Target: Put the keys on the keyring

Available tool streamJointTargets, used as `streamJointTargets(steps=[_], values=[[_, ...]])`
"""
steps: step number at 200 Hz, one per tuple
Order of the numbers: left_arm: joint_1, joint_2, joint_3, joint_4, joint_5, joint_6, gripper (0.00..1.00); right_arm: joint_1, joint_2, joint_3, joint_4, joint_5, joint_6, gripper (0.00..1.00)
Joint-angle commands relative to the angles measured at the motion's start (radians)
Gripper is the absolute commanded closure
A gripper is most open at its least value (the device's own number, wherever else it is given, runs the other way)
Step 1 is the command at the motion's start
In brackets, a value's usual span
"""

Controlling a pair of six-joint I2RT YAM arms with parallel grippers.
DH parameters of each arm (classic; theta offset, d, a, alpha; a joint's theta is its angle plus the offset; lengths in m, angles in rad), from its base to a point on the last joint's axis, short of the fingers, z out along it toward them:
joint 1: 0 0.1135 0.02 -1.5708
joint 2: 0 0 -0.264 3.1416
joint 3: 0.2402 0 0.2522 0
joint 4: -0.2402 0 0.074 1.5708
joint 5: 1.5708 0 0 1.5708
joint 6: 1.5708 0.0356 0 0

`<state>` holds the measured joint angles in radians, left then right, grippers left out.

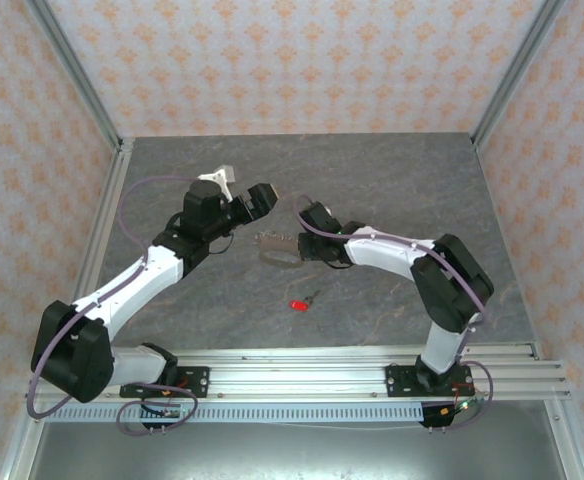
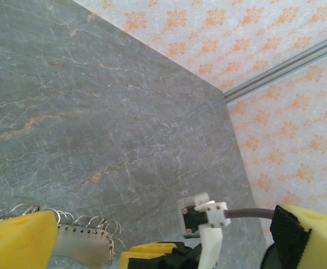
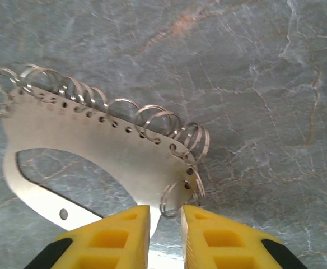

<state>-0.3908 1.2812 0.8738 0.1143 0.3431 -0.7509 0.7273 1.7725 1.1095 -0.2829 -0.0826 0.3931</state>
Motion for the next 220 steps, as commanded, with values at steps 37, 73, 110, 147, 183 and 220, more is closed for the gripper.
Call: streamJointTargets(steps=[37,73,110,147,183,220], values=[[0.003,-0.025,-0.005,-0.019,-0.030,0.013,0.00,0.025,0.055,0.068,-0.074,0.060,-0.015,0.79],[0.007,-0.028,-0.009,-0.019,-0.030,0.015,0.00,0.038,0.080,0.088,-0.081,0.065,-0.020,0.80],[0.010,-0.030,-0.012,-0.018,-0.029,0.016,0.00,0.040,0.101,0.101,-0.099,0.115,-0.019,0.80],[0.012,-0.029,-0.016,-0.013,-0.030,0.016,0.00,0.040,0.125,0.115,-0.113,0.145,-0.020,0.81],[0.013,-0.026,-0.015,-0.011,-0.027,0.018,0.00,0.040,0.138,0.122,-0.111,0.145,-0.020,0.82],[0.013,-0.021,-0.015,-0.008,-0.027,0.018,0.00,0.040,0.134,0.124,-0.114,0.149,-0.023,0.84]])
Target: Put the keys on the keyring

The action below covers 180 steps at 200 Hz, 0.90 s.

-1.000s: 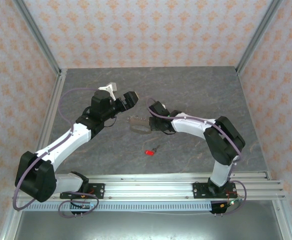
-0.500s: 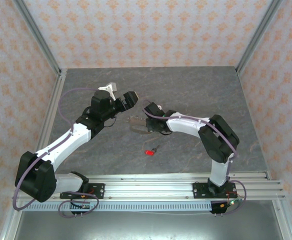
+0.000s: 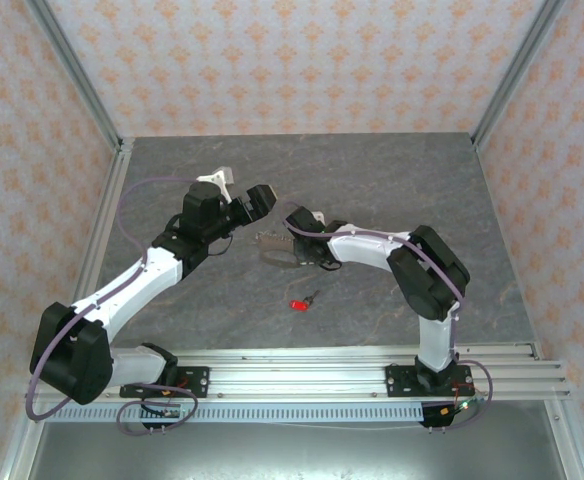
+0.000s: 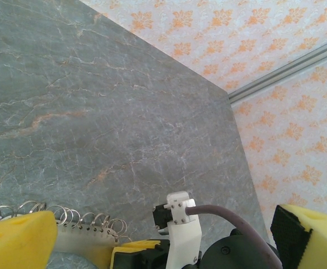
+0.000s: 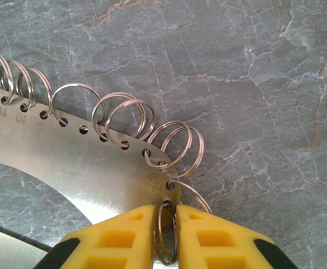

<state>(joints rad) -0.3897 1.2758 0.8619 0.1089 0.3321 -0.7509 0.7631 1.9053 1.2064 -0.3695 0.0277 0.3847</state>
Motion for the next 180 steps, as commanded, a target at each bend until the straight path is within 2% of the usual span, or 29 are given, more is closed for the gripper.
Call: streamJointTargets(steps=[1,180], values=[[0.012,-0.015,-0.003,-0.004,-0.015,0.018,0.00,0.004,0.002,0.027,-0.028,0.039,-0.014,0.84],[0.012,-0.002,-0.003,0.009,-0.009,0.010,0.00,0.004,-0.045,0.009,-0.043,0.070,-0.024,0.87]])
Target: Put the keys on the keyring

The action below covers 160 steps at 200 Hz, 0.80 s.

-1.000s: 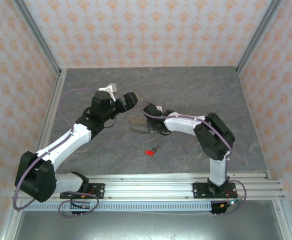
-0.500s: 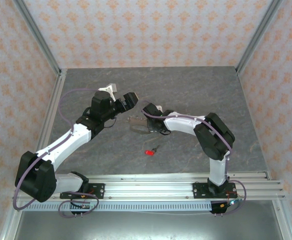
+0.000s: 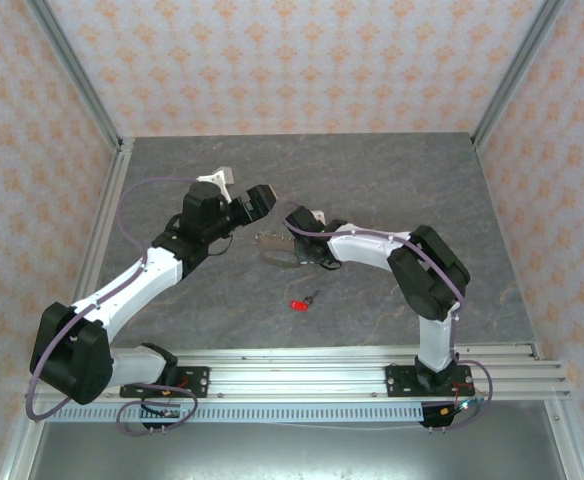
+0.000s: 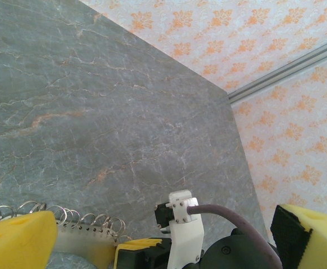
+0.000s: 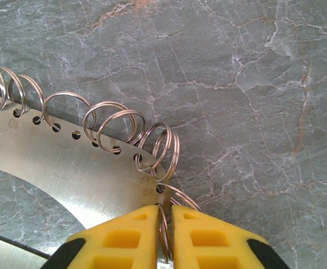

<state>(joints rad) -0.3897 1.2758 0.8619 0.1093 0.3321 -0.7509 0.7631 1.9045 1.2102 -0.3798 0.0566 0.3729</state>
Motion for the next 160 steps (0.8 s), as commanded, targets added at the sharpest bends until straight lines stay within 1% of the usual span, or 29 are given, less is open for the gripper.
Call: streamJointTargets(steps=[1,57,160], values=[[0.012,-0.002,-0.003,0.009,-0.010,0.010,0.00,0.004,-0.045,0.005,-0.033,0.041,-0.012,0.87],[0.012,0.005,-0.004,0.019,-0.004,0.002,0.00,0.004,-0.058,0.002,-0.036,0.049,-0.015,0.86],[0.012,0.005,-0.007,0.020,-0.008,0.004,0.00,0.004,-0.031,0.003,-0.030,0.037,-0.016,0.87]])
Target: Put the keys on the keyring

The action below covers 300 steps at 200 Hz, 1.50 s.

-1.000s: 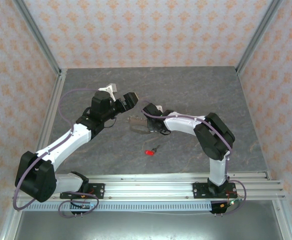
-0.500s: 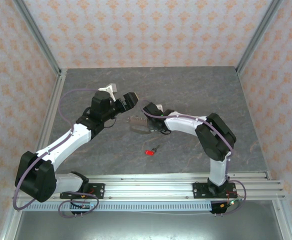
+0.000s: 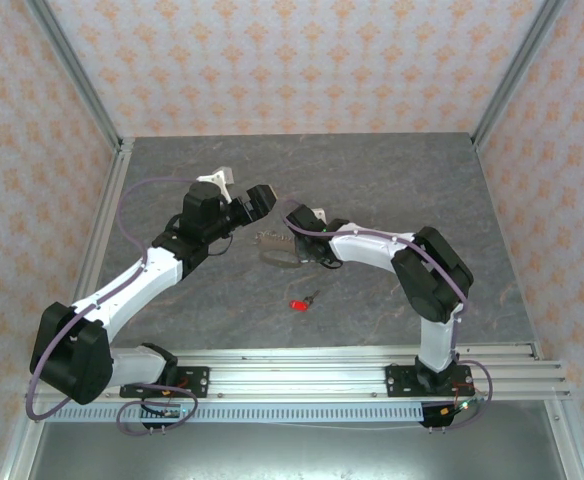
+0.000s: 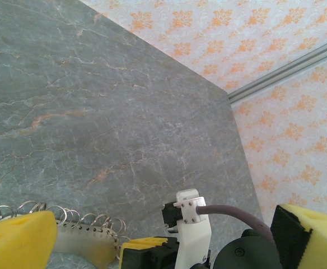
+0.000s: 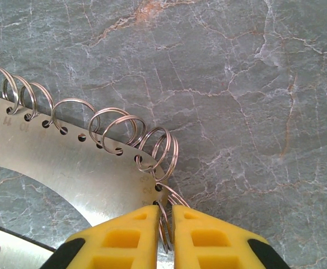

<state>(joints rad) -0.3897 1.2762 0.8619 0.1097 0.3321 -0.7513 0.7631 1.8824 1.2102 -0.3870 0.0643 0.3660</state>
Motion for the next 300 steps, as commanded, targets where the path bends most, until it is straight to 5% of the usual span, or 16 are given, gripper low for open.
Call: streamJointTargets(steps=[1,132,179,229,265,300], values=[[0.012,0.006,-0.007,0.019,-0.008,0.004,0.00,0.003,-0.008,0.003,-0.023,0.029,-0.009,0.87],[0.012,0.012,-0.008,0.021,-0.010,0.006,0.00,0.003,0.020,0.011,-0.026,0.028,-0.016,0.89],[0.012,0.015,-0.008,0.024,-0.010,0.006,0.00,0.004,0.020,0.014,-0.027,0.035,-0.017,1.00],[0.012,0.021,0.022,0.001,-0.011,0.010,0.00,-0.003,-0.065,0.035,-0.044,0.057,-0.073,1.00],[0.015,0.026,0.104,-0.060,-0.019,0.028,0.00,-0.059,-0.227,0.050,0.009,-0.077,-0.182,1.00],[0.049,0.036,0.200,-0.120,0.001,0.039,0.00,-0.165,-0.357,0.070,0.108,-0.357,-0.241,1.00]])
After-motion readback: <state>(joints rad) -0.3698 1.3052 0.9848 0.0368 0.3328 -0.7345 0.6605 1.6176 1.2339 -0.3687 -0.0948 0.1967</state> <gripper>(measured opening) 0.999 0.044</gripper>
